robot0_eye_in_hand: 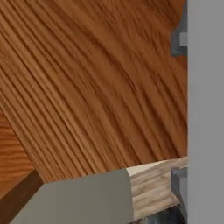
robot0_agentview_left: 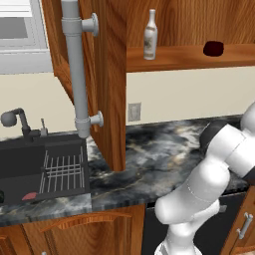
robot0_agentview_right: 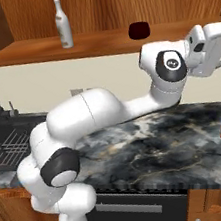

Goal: Open the cabinet directly in front. Then move the liquor and the mug to the dining counter with the candle on it.

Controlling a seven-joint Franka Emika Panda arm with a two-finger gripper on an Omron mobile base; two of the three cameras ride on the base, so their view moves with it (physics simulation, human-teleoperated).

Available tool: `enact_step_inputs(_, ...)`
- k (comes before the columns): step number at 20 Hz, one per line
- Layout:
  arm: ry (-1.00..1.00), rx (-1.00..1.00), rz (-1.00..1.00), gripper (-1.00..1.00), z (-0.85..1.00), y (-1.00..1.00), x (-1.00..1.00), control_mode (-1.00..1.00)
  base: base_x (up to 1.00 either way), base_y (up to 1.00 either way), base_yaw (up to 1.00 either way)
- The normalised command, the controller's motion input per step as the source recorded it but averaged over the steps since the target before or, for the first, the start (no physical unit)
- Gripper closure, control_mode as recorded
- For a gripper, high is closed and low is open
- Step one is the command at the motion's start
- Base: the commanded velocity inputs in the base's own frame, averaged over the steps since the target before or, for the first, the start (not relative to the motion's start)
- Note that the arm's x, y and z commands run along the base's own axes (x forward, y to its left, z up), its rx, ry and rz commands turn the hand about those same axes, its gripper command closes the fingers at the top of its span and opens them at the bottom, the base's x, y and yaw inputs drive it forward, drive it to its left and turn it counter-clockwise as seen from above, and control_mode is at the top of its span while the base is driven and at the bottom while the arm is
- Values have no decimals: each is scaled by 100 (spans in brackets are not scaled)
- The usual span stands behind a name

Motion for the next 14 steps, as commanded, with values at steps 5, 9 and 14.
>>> enact_step_inputs(5,-31,2,0,-100,3,79,-51,-100,0,0,0)
enact_step_inputs(9,-22,0,0,-100,6,100,-26,-100,0,0,0)
enact_step_inputs(14,-15,3,0,-100,21,100,-14,-100,0,0,0)
